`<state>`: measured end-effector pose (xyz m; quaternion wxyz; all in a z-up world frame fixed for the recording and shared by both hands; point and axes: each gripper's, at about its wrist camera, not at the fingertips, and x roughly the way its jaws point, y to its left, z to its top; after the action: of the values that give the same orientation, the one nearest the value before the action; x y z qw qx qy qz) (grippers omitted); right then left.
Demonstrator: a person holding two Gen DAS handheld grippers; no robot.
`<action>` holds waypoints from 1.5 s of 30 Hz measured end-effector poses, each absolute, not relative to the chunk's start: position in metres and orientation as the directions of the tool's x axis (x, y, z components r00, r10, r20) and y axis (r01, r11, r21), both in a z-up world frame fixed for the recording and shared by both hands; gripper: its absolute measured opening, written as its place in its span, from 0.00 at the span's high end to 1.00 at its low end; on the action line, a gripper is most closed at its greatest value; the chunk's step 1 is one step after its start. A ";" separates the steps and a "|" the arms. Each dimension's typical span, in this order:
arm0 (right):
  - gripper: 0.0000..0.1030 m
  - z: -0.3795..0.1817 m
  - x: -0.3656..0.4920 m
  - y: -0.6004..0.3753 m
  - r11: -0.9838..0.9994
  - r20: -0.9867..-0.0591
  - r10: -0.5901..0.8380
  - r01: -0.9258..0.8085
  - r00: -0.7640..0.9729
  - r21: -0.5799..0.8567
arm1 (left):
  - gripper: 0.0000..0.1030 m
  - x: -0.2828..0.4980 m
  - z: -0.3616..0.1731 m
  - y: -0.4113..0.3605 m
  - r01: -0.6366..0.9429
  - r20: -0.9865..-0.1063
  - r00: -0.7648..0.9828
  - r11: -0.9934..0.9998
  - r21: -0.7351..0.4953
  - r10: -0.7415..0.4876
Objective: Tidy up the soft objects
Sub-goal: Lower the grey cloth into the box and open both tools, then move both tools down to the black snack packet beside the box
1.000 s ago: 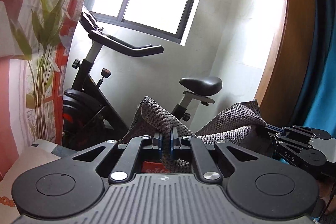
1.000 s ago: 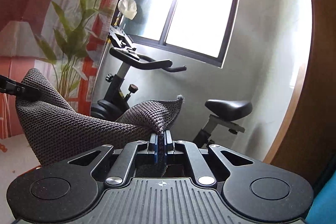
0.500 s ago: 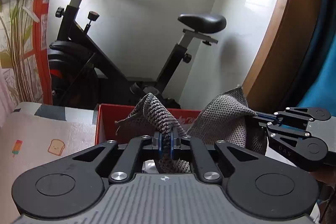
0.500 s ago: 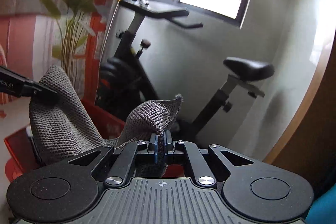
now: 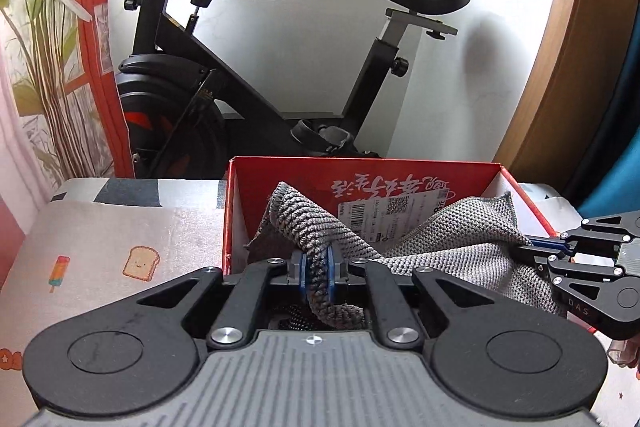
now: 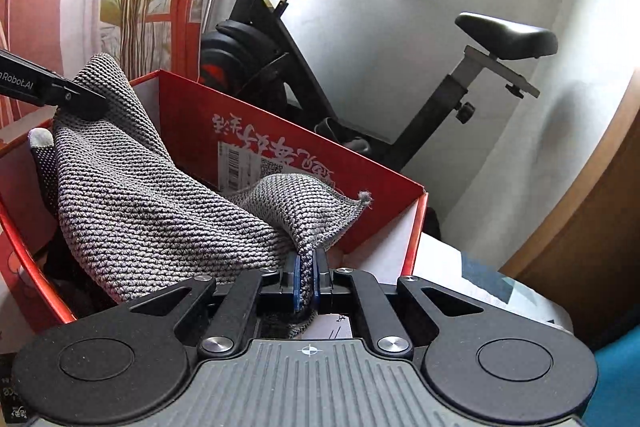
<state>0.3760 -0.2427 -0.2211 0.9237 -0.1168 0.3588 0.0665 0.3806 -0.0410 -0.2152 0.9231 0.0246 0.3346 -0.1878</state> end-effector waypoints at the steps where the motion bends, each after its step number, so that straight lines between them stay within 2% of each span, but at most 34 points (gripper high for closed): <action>1: 0.94 -0.222 0.376 -0.242 0.964 -0.679 0.035 -0.204 0.733 -0.171 | 0.87 0.380 -0.215 -0.041 0.369 -0.626 0.705 0.926 -0.079 -0.334; 2: 0.94 -0.222 0.377 -0.243 0.964 -0.679 0.030 -0.202 0.733 -0.176 | 0.82 0.381 -0.215 -0.042 0.369 -0.627 0.704 0.926 -0.077 -0.333; 4: 0.92 -0.222 0.379 -0.244 0.964 -0.679 0.020 -0.194 0.734 -0.182 | 0.66 0.381 -0.213 -0.045 0.376 -0.624 0.703 0.923 -0.080 -0.341; 5: 0.92 -0.221 0.379 -0.245 0.964 -0.678 0.016 -0.191 0.735 -0.184 | 0.51 0.380 -0.212 -0.044 0.378 -0.619 0.707 0.922 -0.081 -0.344; 6: 0.88 -0.220 0.379 -0.245 0.965 -0.676 0.012 -0.187 0.737 -0.186 | 0.43 0.379 -0.211 -0.045 0.381 -0.610 0.711 0.921 -0.084 -0.350; 7: 0.83 -0.219 0.379 -0.246 0.965 -0.674 0.010 -0.183 0.739 -0.186 | 0.41 0.378 -0.210 -0.045 0.385 -0.605 0.712 0.919 -0.089 -0.357; 11: 0.79 -0.212 0.376 -0.251 0.970 -0.654 -0.017 -0.146 0.757 -0.194 | 0.40 0.375 -0.205 -0.044 0.385 -0.595 0.715 0.917 -0.102 -0.366; 14: 0.77 -0.202 0.373 -0.256 0.977 -0.639 -0.014 -0.126 0.769 -0.172 | 0.29 0.370 -0.200 -0.042 0.385 -0.584 0.724 0.918 -0.099 -0.367; 17: 0.64 -0.190 0.367 -0.257 0.980 -0.616 -0.007 -0.116 0.787 -0.159 | 0.18 0.363 -0.193 -0.038 0.383 -0.563 0.740 0.919 -0.096 -0.367; 20: 0.52 -0.177 0.361 -0.258 0.984 -0.595 0.011 -0.114 0.803 -0.136 | 0.14 0.355 -0.184 -0.033 0.383 -0.545 0.752 0.919 -0.096 -0.370; 24: 0.26 -0.162 0.350 -0.257 0.990 -0.578 0.046 -0.113 0.815 -0.081 | 0.04 0.340 -0.176 -0.027 0.388 -0.529 0.762 0.918 -0.089 -0.373; 25: 0.17 -0.158 0.346 -0.256 0.991 -0.569 0.053 -0.115 0.820 -0.072 | 0.02 0.336 -0.175 -0.025 0.389 -0.527 0.763 0.917 -0.087 -0.374; 28: 0.00 -0.150 0.332 -0.252 0.993 -0.536 0.055 -0.101 0.843 -0.057 | 0.00 0.324 -0.175 -0.020 0.385 -0.530 0.764 0.919 -0.084 -0.368; 37: 0.00 -0.146 0.290 -0.250 0.998 -0.496 0.061 -0.055 0.866 0.028 | 0.00 0.283 -0.183 -0.002 0.394 -0.532 0.759 0.915 -0.082 -0.375; 45: 0.00 -0.171 0.238 -0.240 0.996 -0.486 0.036 0.011 0.873 0.093 | 0.00 0.236 -0.215 0.016 0.383 -0.556 0.742 0.917 -0.110 -0.376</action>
<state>0.2380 -0.2401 -0.1709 0.9667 0.0465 0.2516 0.0066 0.2365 0.0160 -0.2155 0.9331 0.0057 0.2965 -0.2033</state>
